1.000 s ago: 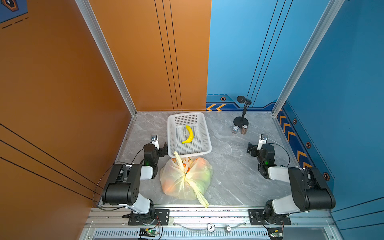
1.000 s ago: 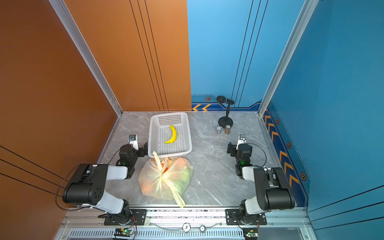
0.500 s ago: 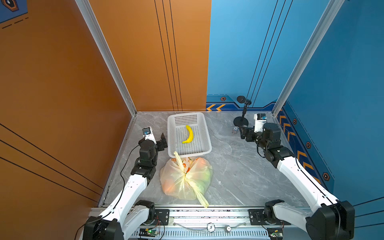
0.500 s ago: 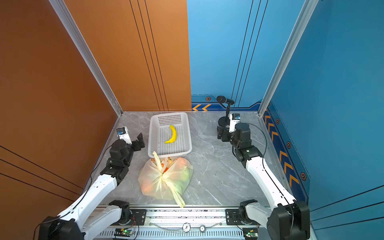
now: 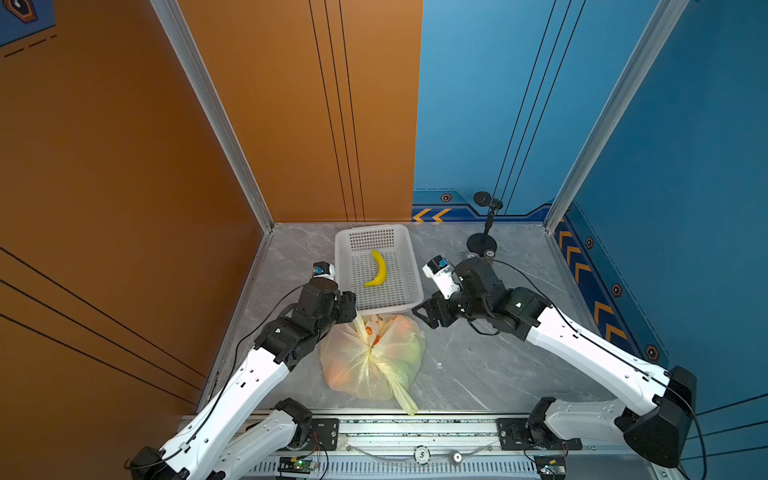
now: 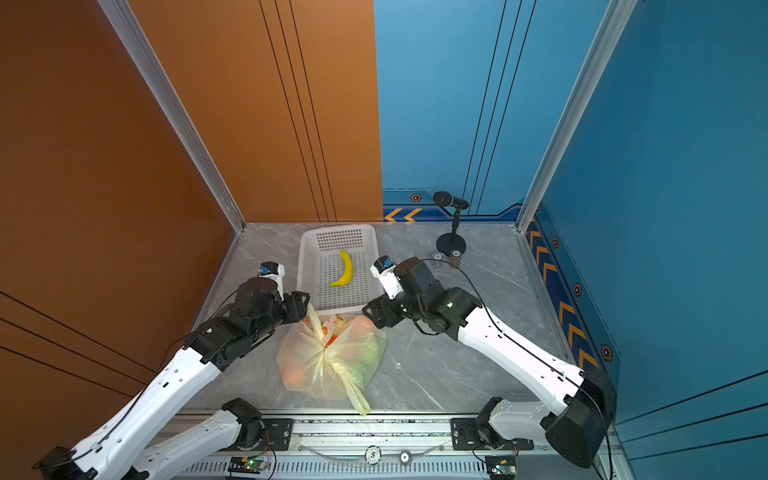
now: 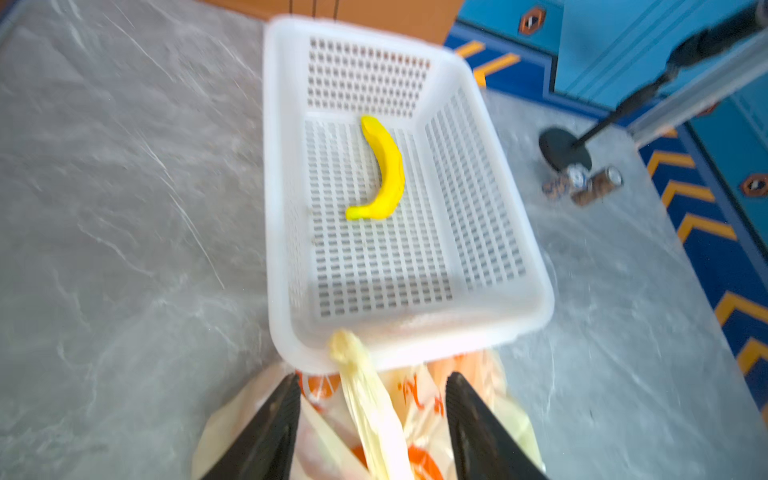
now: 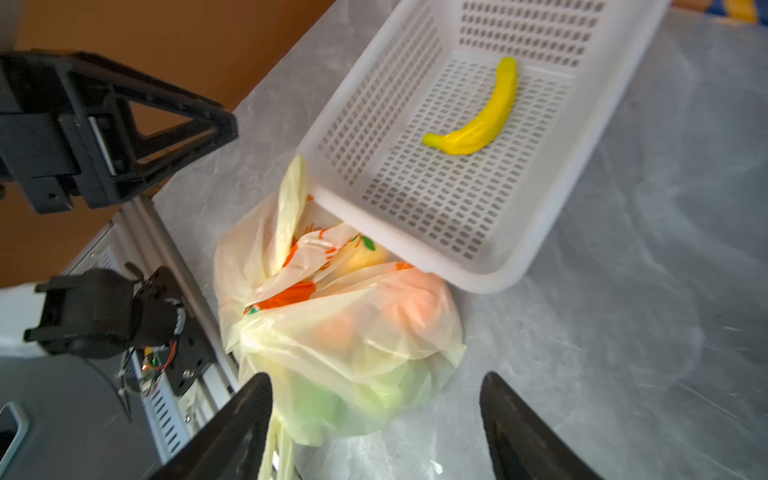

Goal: Untie the knot of the plastic bag and take out the fruit
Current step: 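Move both grippers to the knotted top of the yellow plastic bag, then grasp the bag knot with both grippers and hold it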

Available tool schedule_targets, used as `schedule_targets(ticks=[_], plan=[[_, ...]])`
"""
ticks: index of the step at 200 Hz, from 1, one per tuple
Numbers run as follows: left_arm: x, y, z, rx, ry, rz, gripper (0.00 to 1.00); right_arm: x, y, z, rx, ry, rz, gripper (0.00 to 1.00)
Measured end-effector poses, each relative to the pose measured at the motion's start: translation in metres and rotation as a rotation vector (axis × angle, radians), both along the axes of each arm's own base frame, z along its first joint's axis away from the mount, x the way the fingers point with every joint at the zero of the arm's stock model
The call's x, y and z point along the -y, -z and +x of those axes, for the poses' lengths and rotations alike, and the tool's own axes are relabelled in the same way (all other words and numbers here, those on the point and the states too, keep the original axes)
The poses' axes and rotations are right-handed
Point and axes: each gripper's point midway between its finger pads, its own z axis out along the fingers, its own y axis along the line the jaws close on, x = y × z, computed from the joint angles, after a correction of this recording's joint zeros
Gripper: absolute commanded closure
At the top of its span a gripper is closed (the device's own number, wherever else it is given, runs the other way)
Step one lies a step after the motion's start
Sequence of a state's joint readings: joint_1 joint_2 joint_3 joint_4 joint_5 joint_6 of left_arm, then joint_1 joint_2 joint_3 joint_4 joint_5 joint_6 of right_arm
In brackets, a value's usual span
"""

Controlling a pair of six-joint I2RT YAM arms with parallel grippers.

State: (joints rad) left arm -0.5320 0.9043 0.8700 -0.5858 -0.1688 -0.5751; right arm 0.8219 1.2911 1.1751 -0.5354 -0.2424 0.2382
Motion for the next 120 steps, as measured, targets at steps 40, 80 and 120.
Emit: schedule_targets(ticks=[40,80,120], plan=[[0.021,0.027,-0.046,-0.135,0.075,-0.028,0.54,-0.040,0.037,-0.039,-0.099,-0.132,-0.058,0.27],[0.026,0.052,-0.078,-0.245,0.101,-0.008,0.54,-0.067,0.066,-0.062,-0.156,-0.202,-0.094,0.26],[0.016,0.074,-0.095,-0.300,0.065,0.007,0.53,-0.082,0.097,-0.072,-0.202,-0.224,-0.144,0.27]])
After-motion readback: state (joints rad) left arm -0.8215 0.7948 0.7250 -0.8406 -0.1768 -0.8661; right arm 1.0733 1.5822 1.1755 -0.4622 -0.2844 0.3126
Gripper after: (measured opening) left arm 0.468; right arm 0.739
